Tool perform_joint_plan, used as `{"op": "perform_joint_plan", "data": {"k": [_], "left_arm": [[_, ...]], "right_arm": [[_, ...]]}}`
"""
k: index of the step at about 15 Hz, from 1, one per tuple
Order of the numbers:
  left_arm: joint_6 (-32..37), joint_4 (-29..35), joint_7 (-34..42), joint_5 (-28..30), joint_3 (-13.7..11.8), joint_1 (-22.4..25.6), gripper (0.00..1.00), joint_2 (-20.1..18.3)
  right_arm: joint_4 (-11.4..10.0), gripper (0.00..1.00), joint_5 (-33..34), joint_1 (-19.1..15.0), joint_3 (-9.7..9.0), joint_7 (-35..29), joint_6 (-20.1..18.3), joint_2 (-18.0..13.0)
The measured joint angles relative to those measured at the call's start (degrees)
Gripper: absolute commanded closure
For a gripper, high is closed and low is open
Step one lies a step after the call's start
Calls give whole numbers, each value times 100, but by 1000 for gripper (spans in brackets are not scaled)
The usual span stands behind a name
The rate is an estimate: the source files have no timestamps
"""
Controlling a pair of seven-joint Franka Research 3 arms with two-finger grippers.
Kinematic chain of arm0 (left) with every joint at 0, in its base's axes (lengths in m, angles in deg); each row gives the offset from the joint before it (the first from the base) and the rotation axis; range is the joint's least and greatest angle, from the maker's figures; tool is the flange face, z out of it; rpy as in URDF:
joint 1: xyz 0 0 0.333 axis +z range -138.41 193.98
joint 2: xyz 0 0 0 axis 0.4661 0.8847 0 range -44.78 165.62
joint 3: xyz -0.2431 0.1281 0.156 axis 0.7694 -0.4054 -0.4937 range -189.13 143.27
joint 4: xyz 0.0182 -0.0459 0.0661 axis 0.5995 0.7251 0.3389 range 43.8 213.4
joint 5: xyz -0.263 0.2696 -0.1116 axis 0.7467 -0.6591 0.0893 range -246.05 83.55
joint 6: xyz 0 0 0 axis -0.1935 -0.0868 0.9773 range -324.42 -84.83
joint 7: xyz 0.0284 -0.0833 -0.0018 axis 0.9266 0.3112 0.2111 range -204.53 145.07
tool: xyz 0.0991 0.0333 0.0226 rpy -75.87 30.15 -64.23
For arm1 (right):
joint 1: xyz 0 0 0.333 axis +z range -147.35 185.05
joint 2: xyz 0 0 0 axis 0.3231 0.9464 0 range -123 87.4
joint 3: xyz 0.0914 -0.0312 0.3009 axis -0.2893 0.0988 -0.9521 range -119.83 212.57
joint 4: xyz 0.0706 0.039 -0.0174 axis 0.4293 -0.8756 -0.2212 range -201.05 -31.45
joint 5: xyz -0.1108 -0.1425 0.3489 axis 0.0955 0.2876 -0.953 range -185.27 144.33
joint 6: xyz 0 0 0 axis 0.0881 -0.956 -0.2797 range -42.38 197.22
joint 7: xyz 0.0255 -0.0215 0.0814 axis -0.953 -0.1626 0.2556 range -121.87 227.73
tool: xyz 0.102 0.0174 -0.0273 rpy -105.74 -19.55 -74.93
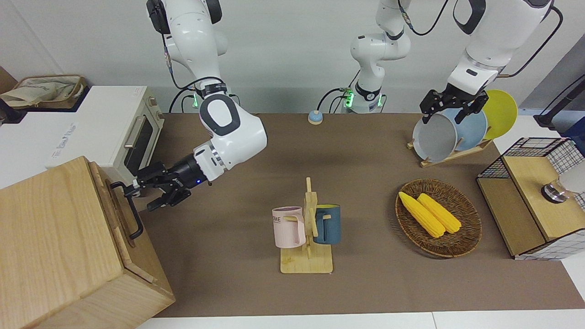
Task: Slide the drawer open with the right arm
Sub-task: 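Hook the right gripper on the drawer handle and pull it toward the robot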
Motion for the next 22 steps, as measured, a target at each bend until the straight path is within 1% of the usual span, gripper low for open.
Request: {"op": "perform_joint_plan", "data": {"k": [3, 4, 5, 6, 7, 8, 9, 10, 11, 17, 20, 22], "left_arm": [[0, 0, 0, 0, 0, 0, 7, 0], [0, 0, 0, 0, 0, 0, 7, 0], [0, 0, 0, 0, 0, 0, 5, 0], [0, 0, 0, 0, 0, 0, 7, 0], [0, 0, 0, 0, 0, 0, 7, 0], [0, 0, 0, 0, 0, 0, 7, 0], [0, 0, 0, 0, 0, 0, 7, 0], [0, 0, 0, 0, 0, 0, 7, 0], [0, 0, 0, 0, 0, 0, 7, 0], [0, 0, 0, 0, 0, 0, 7, 0], [0, 0, 0, 0, 0, 0, 7, 0], [0, 0, 0, 0, 0, 0, 7, 0]], "right_arm": [[-7, 30, 282, -29, 32, -193, -40, 158], [-7, 55, 381, -33, 49, -217, -41, 191], [-7, 150, 501, -38, 66, -247, -41, 222], [-7, 290, 576, -44, 82, -283, -41, 249], [-7, 614, 621, -46, 92, -305, -41, 269], [-8, 769, 652, -50, 99, -315, -44, 289], [-8, 880, 662, -52, 105, -318, -48, 296], [-7, 956, 666, -54, 110, -318, -50, 297], [-7, 1000, 668, -55, 115, -318, -62, 298], [-41, 1000, 676, -46, 92, -334, -164, 373], [-44, 1000, 673, -3, 50, -341, -316, 389], [-73, 1000, 656, 116, 31, -373, -524, 400]]}}
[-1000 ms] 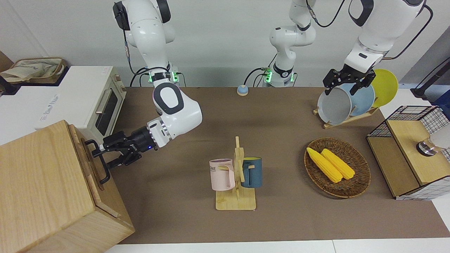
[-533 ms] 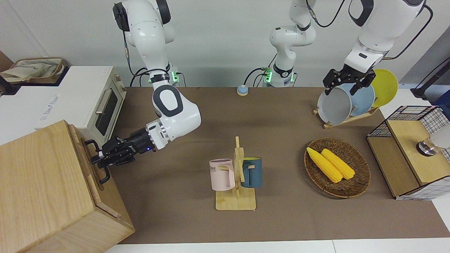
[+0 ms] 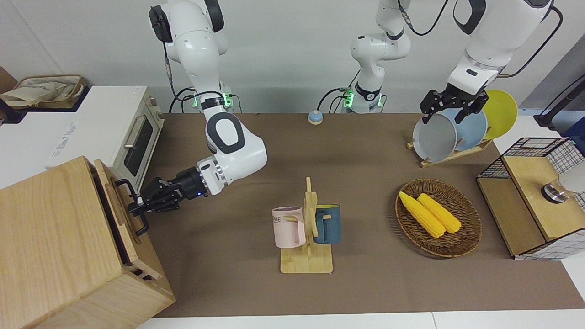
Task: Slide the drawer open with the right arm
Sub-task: 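Hook the right gripper on the drawer handle and pull it toward the robot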
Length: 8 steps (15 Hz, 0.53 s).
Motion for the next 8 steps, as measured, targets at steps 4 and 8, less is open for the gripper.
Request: {"op": "perform_joint_plan", "data": {"k": [4, 8], "left_arm": [[0, 0, 0, 0, 0, 0, 7, 0], [0, 0, 0, 0, 0, 0, 7, 0]], "right_arm": [[-15, 1000, -247, 351, -45, -15, -481, -2], [-15, 1000, -474, 662, -48, -15, -799, -16]]}}
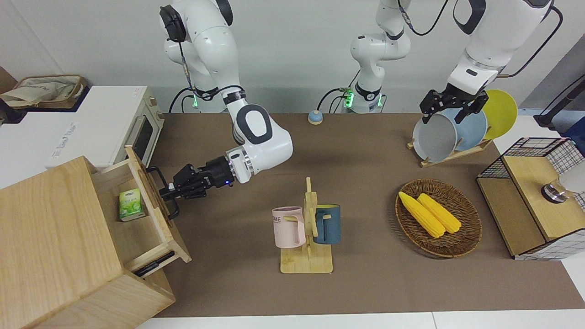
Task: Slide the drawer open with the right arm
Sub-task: 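Hook the right gripper on the drawer handle and pull it toward the robot, then pull the drawer farther out with the right gripper on the handle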
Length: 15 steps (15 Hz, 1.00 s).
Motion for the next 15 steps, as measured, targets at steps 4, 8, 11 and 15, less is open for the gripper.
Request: {"op": "perform_joint_plan", "data": {"k": [4, 8, 11, 15], "left_arm": [[0, 0, 0, 0, 0, 0, 7, 0], [0, 0, 0, 0, 0, 0, 7, 0], [0, 0, 0, 0, 0, 0, 7, 0], [0, 0, 0, 0, 0, 0, 7, 0]], "right_arm": [[1, 1000, -201, 268, -4, 0, -215, -24], [1, 1000, -353, 526, -6, 0, -435, -31], [4, 1000, -478, 756, -8, -6, -616, -41], [18, 1000, -634, 1015, -10, -21, -788, -44]]}}
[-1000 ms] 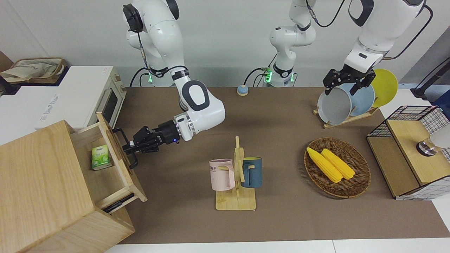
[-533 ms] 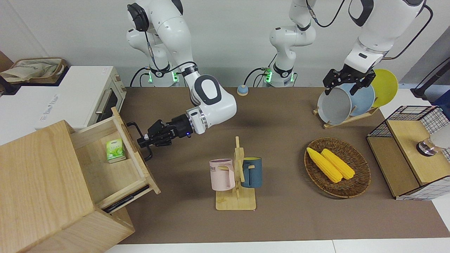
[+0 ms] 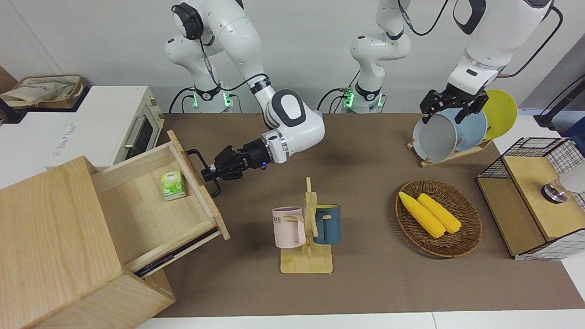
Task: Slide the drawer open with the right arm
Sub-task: 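Pull the drawer farther out with the right gripper on the handle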
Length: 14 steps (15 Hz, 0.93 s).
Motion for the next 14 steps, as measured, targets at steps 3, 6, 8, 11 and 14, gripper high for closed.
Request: {"op": "perform_joint_plan", "data": {"k": [3, 6, 8, 11, 14], "left_arm": [[0, 0, 0, 0, 0, 0, 7, 0], [0, 0, 0, 0, 0, 0, 5, 0], [0, 0, 0, 0, 0, 0, 7, 0], [0, 0, 0, 0, 0, 0, 7, 0], [0, 0, 0, 0, 0, 0, 7, 0]], "right_arm": [[3, 1000, -97, 217, -4, -9, -137, -5], [24, 1000, -204, 376, -1, -18, -225, -12], [44, 822, -237, 401, 8, -18, -229, -13], [46, 307, -241, 402, 8, -17, -229, -13], [95, 21, -237, 451, 4, 3, -229, -16]]}}
